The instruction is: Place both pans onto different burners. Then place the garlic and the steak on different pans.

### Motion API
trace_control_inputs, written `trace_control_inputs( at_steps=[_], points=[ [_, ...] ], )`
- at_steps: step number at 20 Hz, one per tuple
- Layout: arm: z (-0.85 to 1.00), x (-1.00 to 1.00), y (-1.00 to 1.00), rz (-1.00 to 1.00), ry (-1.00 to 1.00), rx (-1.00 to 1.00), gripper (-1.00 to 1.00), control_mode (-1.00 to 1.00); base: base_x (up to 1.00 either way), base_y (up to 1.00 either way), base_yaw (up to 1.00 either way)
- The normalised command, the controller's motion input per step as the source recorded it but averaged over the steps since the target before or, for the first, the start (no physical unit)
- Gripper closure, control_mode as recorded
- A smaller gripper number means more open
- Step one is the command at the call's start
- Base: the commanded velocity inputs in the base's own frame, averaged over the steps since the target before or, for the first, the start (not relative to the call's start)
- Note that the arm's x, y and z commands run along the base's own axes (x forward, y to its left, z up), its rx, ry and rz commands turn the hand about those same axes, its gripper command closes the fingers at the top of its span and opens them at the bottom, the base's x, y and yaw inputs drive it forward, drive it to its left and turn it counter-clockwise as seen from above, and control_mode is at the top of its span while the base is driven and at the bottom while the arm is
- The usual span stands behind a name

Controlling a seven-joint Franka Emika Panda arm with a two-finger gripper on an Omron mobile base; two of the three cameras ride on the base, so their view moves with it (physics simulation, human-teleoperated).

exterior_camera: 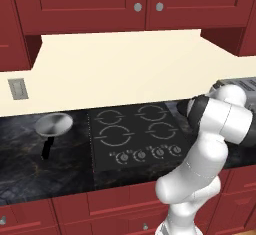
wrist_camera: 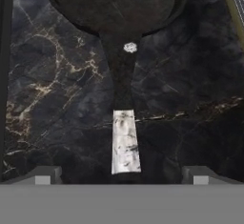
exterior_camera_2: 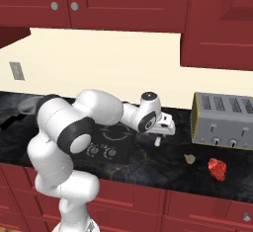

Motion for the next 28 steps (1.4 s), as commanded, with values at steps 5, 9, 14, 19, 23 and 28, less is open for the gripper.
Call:
trace_control_inputs(
  at_steps=[5, 9, 14, 19, 23, 28],
  points=[
    [-0.15, 0.15, -0.03, 0.0, 0.04, 0.0, -1.0, -1.0, 0.0, 0.0, 0.0],
    [-0.36, 0.01, -0.01, 0.0, 0.07, 0.0, -1.0, -1.0, 0.0, 0.0, 0.0],
    [-0.38, 0.01, -0.02, 0.0, 0.06, 0.0, -1.0, -1.0, 0.0, 0.0, 0.0],
    [-0.24, 0.02, -0.06, 0.0, 0.06, 0.01, -1.0, -1.0, 0.0, 0.0, 0.0],
    [-0.11, 0.14, -0.11, 0.0, 0.03, 0.02, -1.0, -1.0, 0.0, 0.0, 0.0],
    [-0.04, 0.2, -0.09, 0.0, 0.01, 0.02, -1.0, -1.0, 0.0, 0.0, 0.0]
  ],
)
